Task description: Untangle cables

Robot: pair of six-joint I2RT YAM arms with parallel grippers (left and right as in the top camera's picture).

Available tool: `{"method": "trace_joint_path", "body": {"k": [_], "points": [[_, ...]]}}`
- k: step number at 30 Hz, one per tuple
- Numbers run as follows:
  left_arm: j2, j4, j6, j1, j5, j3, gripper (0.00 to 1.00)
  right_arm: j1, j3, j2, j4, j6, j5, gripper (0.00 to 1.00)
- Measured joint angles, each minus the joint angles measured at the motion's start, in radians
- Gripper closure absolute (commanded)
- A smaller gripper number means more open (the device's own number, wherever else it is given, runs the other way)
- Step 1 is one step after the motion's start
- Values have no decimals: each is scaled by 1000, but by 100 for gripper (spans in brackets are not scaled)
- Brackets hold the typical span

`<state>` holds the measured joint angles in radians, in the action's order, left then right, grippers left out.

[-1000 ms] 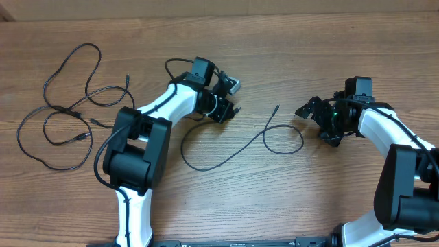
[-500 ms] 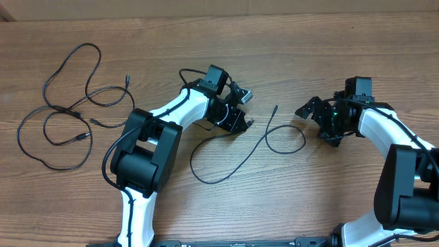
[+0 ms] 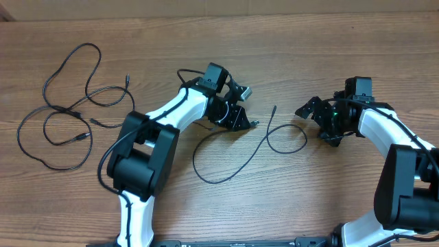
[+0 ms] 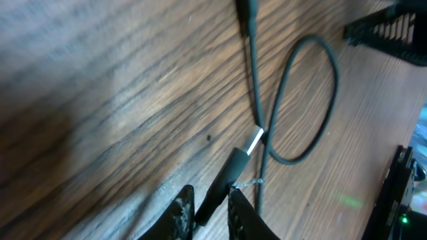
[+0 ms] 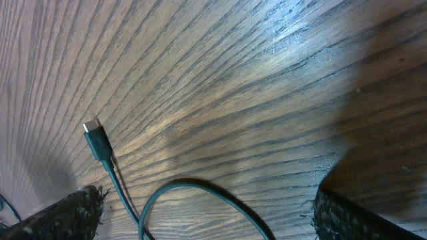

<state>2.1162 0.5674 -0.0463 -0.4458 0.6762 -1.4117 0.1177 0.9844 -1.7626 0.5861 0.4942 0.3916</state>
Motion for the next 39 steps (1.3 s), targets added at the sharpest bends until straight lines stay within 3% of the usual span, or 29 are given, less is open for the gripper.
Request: {"method": "trace_joint_path", "body": {"k": [6,18,22,30,35,39], "points": [[-66,-2,-7,0,-21,-1,76,0,0,0,0,0,0,0],[-68,21,2,-64,-180,-1,47,0,0,0,0,0,0,0],[-68,20,-16,-131,-267,-1,43,0,0,0,0,0,0,0],[-68,-11,-171,-261,-499,-1,41,0,0,0,0,0,0,0],[-68,-48,-239,-309,-581,-1,51,0,0,0,-1,0,0,0],[-68,-60,-270,-344,-648,-1,53,0,0,0,0,0,0,0]]}}
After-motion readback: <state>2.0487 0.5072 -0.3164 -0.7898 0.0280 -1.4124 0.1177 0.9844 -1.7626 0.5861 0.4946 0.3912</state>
